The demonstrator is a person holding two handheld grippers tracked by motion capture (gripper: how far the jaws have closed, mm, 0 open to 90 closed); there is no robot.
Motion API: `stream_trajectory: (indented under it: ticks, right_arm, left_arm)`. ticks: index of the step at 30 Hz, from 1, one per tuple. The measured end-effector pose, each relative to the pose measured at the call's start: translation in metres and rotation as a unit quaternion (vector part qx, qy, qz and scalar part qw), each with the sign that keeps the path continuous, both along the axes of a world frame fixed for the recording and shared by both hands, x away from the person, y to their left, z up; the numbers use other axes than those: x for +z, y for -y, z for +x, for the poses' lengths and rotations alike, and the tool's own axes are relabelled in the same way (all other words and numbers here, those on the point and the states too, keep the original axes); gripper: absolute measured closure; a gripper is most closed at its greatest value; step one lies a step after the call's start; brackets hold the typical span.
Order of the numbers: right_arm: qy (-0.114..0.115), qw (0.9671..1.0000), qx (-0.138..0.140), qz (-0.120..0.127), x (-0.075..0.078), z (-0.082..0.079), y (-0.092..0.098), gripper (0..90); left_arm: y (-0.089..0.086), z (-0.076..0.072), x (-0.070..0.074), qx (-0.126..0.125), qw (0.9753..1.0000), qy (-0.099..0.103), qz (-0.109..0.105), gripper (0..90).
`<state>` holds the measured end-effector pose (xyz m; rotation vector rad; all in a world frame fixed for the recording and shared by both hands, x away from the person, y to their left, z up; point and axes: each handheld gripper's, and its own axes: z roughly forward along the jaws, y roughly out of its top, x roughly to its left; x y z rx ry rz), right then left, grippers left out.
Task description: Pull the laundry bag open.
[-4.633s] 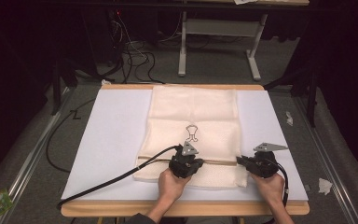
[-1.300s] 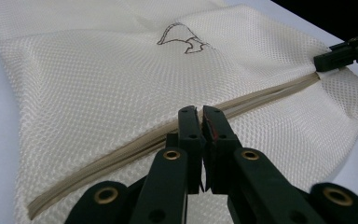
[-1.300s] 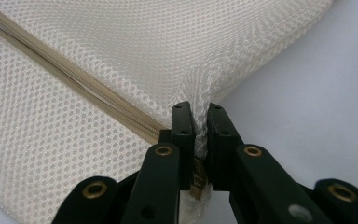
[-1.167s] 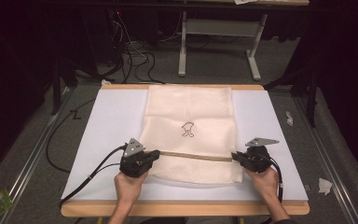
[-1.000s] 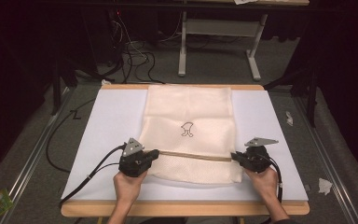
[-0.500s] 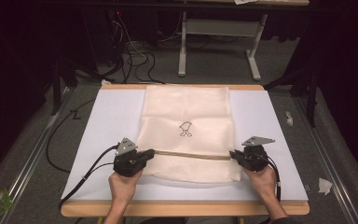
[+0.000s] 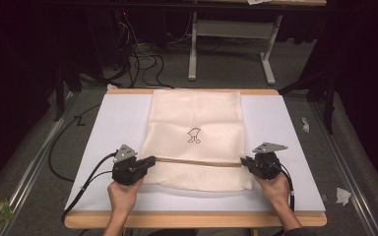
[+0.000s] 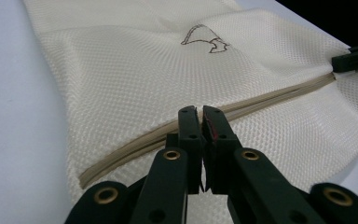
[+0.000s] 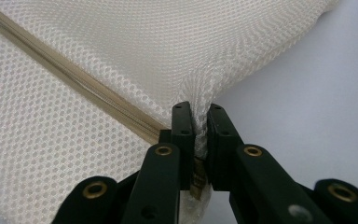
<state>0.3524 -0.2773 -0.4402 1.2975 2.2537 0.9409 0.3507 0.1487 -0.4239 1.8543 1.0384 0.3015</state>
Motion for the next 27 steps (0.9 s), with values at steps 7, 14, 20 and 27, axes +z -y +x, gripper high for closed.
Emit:
stream_trajectory:
  ticks: [7, 14, 20, 27]
  right_arm:
    - [0.000, 1.0000, -0.002, 0.002, 0.000, 0.000, 0.003, 84.6]
    - [-0.003, 1.0000, -0.002, 0.000, -0.001, -0.002, 0.003, 84.6]
    - [-0.004, 1.0000, -0.005, -0.002, 0.000, -0.003, 0.007, 84.5]
    - [-0.003, 1.0000, -0.001, -0.001, 0.000, -0.003, 0.006, 84.6]
  left_arm:
    - [-0.018, -0.001, 0.001, 0.019, 0.9998, -0.001, -0.004, 87.6]
    - [-0.025, -0.001, 0.000, 0.027, 0.9996, -0.002, -0.005, 87.7]
    - [-0.035, -0.002, -0.001, 0.038, 0.9992, -0.002, -0.008, 87.6]
    - [-0.038, -0.001, -0.001, 0.043, 0.9991, -0.004, -0.003, 87.6]
